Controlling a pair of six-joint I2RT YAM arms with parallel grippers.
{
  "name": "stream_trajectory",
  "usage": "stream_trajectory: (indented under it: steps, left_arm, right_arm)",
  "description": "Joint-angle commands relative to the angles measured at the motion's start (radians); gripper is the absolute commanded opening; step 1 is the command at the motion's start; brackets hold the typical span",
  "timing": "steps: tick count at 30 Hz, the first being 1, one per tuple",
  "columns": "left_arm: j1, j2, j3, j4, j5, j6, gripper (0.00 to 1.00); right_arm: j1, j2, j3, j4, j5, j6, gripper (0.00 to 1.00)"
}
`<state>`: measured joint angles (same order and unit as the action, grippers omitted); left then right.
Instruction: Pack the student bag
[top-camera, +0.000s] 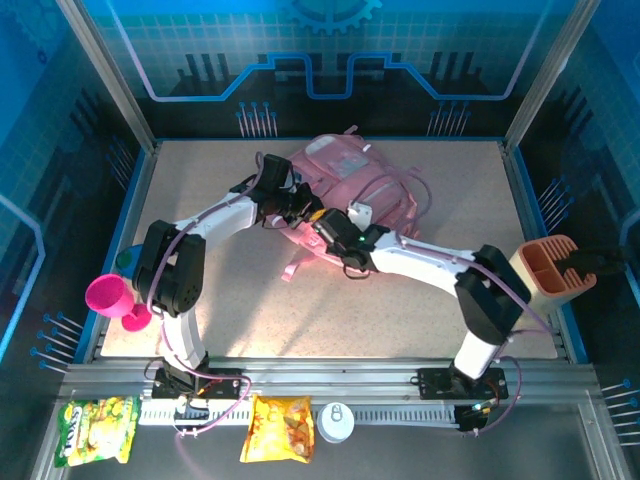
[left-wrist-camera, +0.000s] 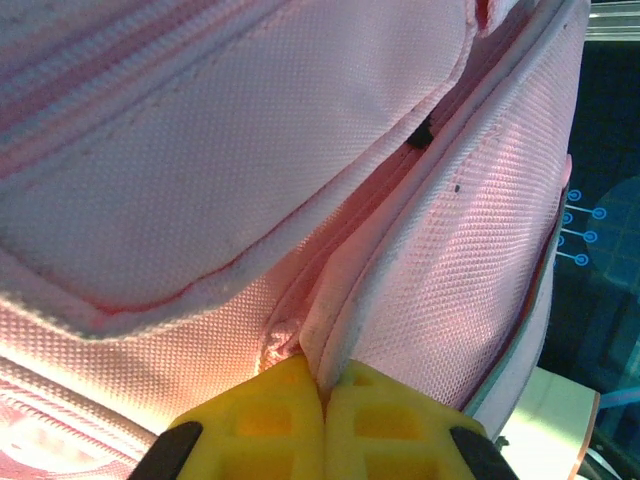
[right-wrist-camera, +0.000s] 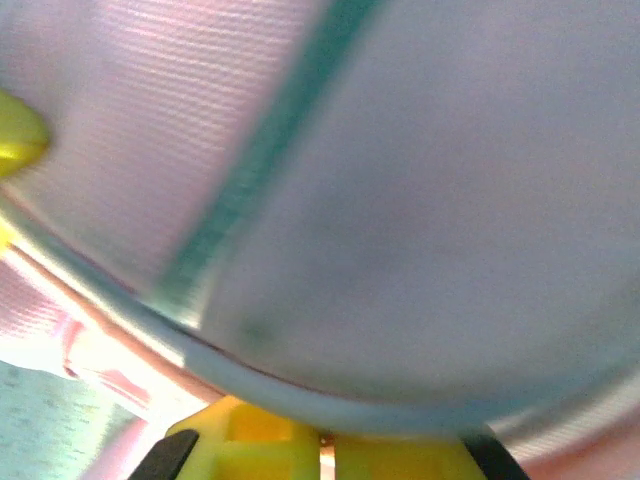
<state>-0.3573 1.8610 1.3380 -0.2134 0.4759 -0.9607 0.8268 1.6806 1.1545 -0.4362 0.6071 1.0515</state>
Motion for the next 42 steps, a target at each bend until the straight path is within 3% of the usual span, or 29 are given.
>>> stream_trajectory:
  steps: [1, 7, 10, 15, 21, 26, 36, 39, 42]
  left_arm:
    - [0.038, -0.044, 0.017, -0.018, 0.015, 0.046, 0.00]
    - [0.047, -0.033, 0.041, -0.045, 0.005, 0.076, 0.00]
    - [0.057, -0.050, 0.035, -0.055, -0.013, 0.084, 0.00]
    - [0.095, -0.123, -0.035, -0.055, -0.043, 0.074, 0.27]
    - [0.133, -0.235, -0.180, -0.004, -0.054, 0.007, 0.40]
    - [0.133, -0.273, -0.266, 0.079, -0.009, -0.093, 0.46]
    - [0.110, -0.225, -0.265, 0.135, 0.028, -0.130, 0.44]
    - [0.094, -0.197, -0.238, 0.123, 0.029, -0.118, 0.38]
    - [0.090, -0.175, -0.234, 0.123, 0.026, -0.120, 0.24]
  right_arm:
    - [-0.037, -0.109, -0.102, -0.058, 0.087, -0.085, 0.08]
    - [-0.077, -0.201, -0.187, 0.020, 0.025, -0.230, 0.06]
    - [-0.100, -0.194, -0.166, 0.092, -0.058, -0.382, 0.05]
    - [-0.102, -0.129, -0.064, 0.163, -0.258, -0.632, 0.01]
    - [-0.091, -0.039, 0.043, 0.231, -0.513, -0.720, 0.01]
    - [-0.064, 0.043, 0.132, 0.245, -0.596, -0.721, 0.01]
    - [-0.046, 0.098, 0.180, 0.235, -0.643, -0.717, 0.01]
    - [-0.046, 0.097, 0.174, 0.227, -0.627, -0.714, 0.01]
    - [-0.049, 0.084, 0.160, 0.216, -0.586, -0.710, 0.01]
